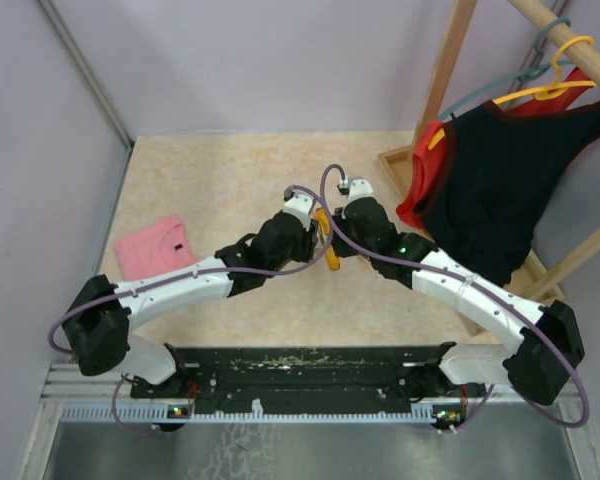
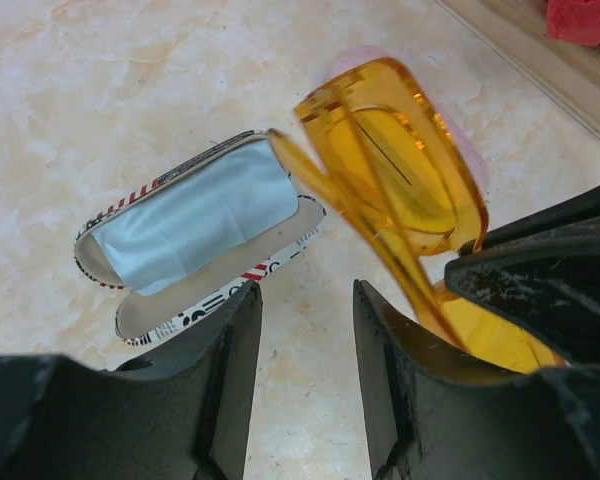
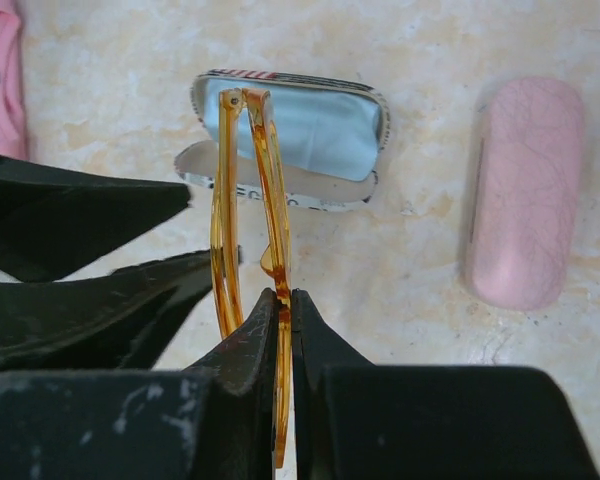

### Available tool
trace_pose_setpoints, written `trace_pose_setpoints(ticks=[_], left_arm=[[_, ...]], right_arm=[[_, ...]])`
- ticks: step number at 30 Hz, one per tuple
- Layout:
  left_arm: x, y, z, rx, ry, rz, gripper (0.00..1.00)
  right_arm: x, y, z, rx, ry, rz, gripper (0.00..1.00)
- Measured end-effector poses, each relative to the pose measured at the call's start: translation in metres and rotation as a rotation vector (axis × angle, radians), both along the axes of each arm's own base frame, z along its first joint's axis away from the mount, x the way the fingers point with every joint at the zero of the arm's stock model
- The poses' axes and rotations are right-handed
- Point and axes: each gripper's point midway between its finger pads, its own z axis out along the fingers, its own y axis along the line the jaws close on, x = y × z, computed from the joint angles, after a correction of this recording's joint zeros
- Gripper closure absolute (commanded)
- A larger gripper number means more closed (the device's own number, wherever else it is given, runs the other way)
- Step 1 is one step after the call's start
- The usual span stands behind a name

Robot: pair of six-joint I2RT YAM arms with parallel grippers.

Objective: Organize the sunglasses
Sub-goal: Fold the sunglasses, then adjust the sunglasses case at the center of the board.

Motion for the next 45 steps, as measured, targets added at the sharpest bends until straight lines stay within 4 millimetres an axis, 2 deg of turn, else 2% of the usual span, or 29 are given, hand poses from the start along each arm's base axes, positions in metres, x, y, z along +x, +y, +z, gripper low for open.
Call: trace_pose_setpoints(ticks=[2, 4, 9, 12, 14, 22, 31, 39, 45], left_arm=[[0.001, 0.002, 0.000, -0.018, 0.012, 0.006, 0.51], [0.003, 0.013, -0.004, -0.041, 0.035, 0.028, 0.49], [0.019, 0.071, -0.025, -0.108, 0.123, 0.183, 0.45], [0.017, 0.097, -0.041, -0.129, 0.169, 0.254, 0.47], [0.007, 0.103, -0.053, -0.138, 0.208, 0.266, 0.48], [-0.014, 0.097, -0.078, -0.185, 0.325, 0.242, 0.54], [-0.020, 0.089, -0.122, -0.147, 0.432, 0.240, 0.55], [-0.008, 0.095, -0.146, -0.111, 0.469, 0.278, 0.56], [0.016, 0.095, -0.146, -0.130, 0.450, 0.307, 0.56]], right_arm=[[0.003, -0.010, -0.005, -0.014, 0.007, -0.044, 1.00], [0.007, -0.028, -0.014, -0.026, 0.023, -0.102, 1.00], [0.012, -0.074, -0.032, -0.070, 0.050, -0.234, 1.00], [0.014, -0.085, -0.038, -0.096, 0.060, -0.258, 1.00], [0.015, -0.087, -0.039, -0.107, 0.058, -0.261, 1.00], [0.017, -0.090, -0.040, -0.122, 0.054, -0.257, 1.00], [0.013, -0.091, -0.049, -0.131, 0.071, -0.251, 1.00], [0.012, -0.092, -0.051, -0.140, 0.072, -0.249, 1.00], [0.012, -0.094, -0.050, -0.139, 0.070, -0.251, 1.00]])
